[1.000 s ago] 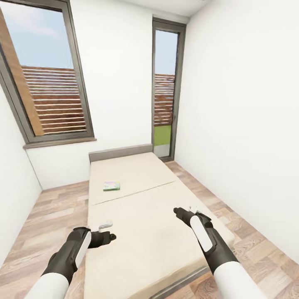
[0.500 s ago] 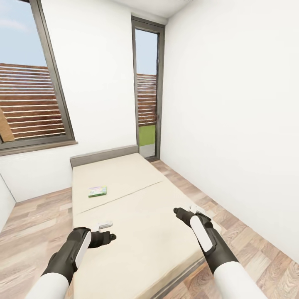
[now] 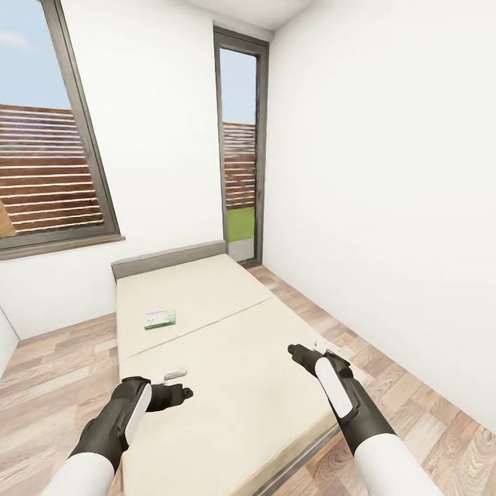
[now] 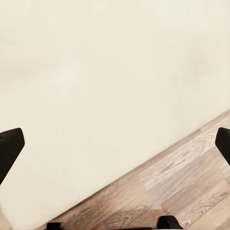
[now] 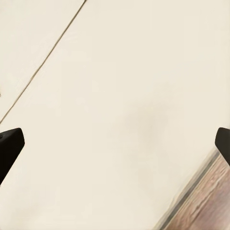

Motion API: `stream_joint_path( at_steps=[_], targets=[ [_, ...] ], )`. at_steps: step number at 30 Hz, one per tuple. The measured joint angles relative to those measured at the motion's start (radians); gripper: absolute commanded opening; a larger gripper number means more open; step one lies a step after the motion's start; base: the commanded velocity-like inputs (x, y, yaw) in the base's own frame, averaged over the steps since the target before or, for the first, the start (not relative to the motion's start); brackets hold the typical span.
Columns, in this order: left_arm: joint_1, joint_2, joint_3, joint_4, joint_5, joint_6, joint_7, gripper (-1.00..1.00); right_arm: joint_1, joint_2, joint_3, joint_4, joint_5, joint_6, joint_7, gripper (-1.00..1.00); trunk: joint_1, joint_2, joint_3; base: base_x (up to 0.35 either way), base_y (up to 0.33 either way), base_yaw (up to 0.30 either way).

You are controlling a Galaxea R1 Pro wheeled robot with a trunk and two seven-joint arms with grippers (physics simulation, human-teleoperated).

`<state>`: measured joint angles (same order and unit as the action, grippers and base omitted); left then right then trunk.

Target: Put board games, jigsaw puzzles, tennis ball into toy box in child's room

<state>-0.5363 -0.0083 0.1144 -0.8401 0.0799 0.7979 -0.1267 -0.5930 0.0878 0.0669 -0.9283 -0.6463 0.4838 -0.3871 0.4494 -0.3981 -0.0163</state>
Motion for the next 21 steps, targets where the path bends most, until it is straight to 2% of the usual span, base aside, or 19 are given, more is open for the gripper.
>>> stream_joint_path(
  at_steps=[8, 21],
  targets=[
    [0.0, 0.0, 0.002, 0.0, 0.0, 0.0, 0.0, 1.0, 0.0, 0.0, 0.0, 0.0, 0.0, 0.0, 0.0, 1.0, 0.0, 0.0, 0.0, 0.0, 0.134, -0.002],
    [0.0, 0.0, 0.002, 0.0, 0.0, 0.0, 0.0, 1.0, 0.0, 0.0, 0.0, 0.0, -0.001, 0.0, 0.0, 1.0, 0.0, 0.0, 0.0, 0.0, 0.065, -0.026]
  ],
)
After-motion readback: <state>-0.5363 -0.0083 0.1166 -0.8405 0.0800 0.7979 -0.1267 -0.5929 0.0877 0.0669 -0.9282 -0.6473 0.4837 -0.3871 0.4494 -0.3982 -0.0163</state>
